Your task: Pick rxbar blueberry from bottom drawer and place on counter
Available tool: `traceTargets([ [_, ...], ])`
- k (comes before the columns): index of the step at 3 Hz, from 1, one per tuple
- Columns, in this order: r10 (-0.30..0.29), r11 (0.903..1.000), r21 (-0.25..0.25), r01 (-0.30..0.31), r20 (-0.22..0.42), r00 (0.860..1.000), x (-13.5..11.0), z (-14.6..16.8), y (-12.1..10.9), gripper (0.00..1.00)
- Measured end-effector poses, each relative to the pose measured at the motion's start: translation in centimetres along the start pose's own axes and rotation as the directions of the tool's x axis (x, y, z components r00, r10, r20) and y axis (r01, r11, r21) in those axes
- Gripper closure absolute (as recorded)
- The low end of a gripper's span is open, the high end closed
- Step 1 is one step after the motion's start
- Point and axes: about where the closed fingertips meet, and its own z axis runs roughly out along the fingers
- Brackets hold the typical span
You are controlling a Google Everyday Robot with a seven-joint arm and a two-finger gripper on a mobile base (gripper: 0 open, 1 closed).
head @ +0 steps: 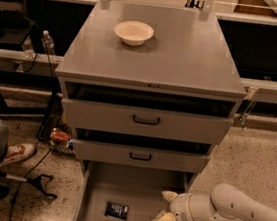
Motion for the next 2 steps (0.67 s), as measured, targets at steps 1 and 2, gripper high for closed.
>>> traceTargets([
  [1, 0.0, 1.0, -0.001, 0.0, 0.0, 1.0, 0.0, 0.0, 0.0, 0.0],
  [2, -0.008, 0.9997, -0.021, 0.008, 0.017, 1.0, 0.3, 1.1, -0.5, 0.0],
])
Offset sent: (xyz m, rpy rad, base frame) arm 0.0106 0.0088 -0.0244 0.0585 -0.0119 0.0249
